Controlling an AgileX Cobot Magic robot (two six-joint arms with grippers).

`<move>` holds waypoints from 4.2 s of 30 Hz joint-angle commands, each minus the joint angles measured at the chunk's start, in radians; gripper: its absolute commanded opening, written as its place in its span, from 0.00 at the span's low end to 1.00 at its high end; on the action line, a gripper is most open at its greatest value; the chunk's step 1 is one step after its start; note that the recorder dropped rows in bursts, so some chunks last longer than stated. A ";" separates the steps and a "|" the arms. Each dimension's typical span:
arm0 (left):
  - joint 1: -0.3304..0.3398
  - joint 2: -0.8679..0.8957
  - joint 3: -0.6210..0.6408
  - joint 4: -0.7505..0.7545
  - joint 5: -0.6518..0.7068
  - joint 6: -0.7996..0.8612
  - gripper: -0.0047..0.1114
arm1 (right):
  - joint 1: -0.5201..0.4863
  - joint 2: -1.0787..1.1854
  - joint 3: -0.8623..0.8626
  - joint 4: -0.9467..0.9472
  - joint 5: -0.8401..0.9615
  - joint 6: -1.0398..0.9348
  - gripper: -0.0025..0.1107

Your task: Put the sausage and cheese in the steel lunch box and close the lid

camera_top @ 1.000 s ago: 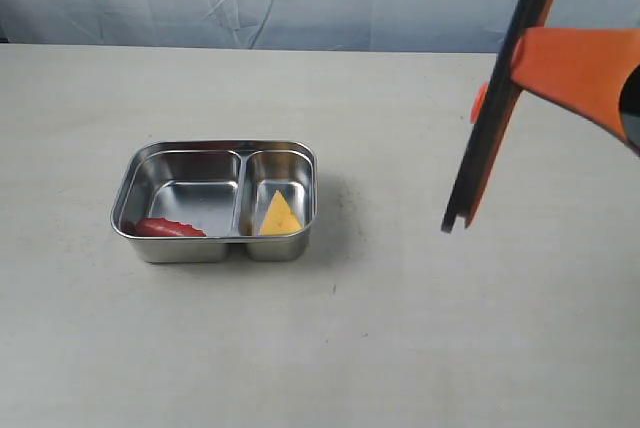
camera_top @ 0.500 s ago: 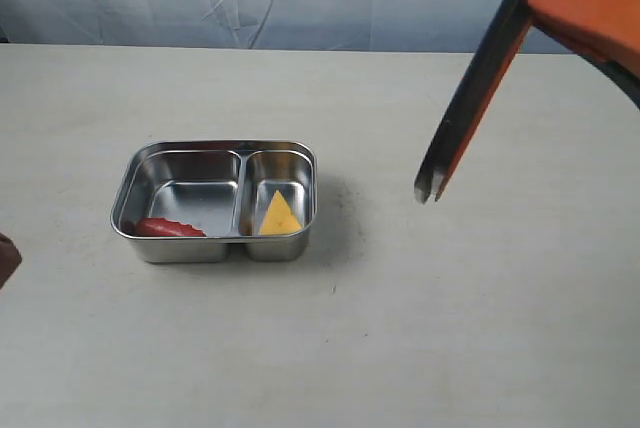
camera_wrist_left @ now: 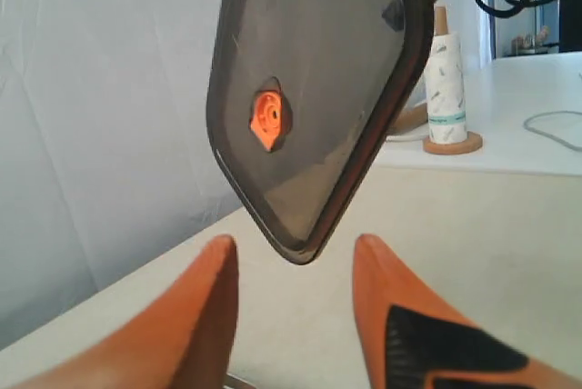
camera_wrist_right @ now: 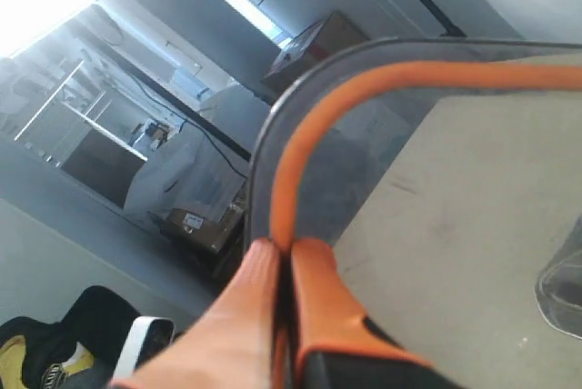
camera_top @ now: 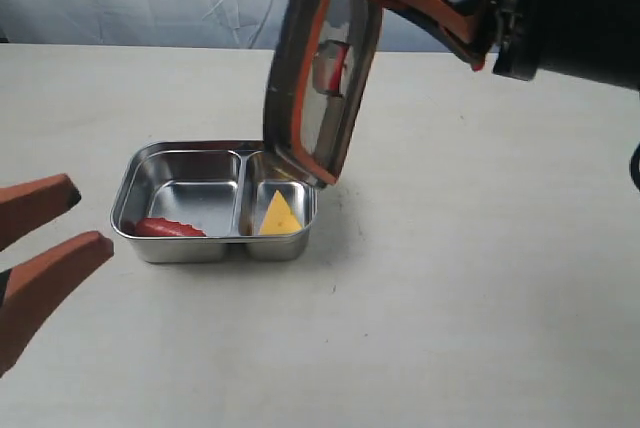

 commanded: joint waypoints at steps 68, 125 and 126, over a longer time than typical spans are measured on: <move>0.005 0.442 -0.221 -0.127 -0.045 0.343 0.31 | 0.309 0.328 -0.383 0.008 -0.167 0.047 0.02; 0.005 0.442 -0.264 -0.237 0.366 0.515 0.04 | 0.314 0.328 -0.377 -2.169 0.455 1.651 0.03; 0.005 0.442 -0.264 -0.231 0.381 0.515 0.04 | 0.309 0.328 -0.377 -2.222 0.462 1.683 0.03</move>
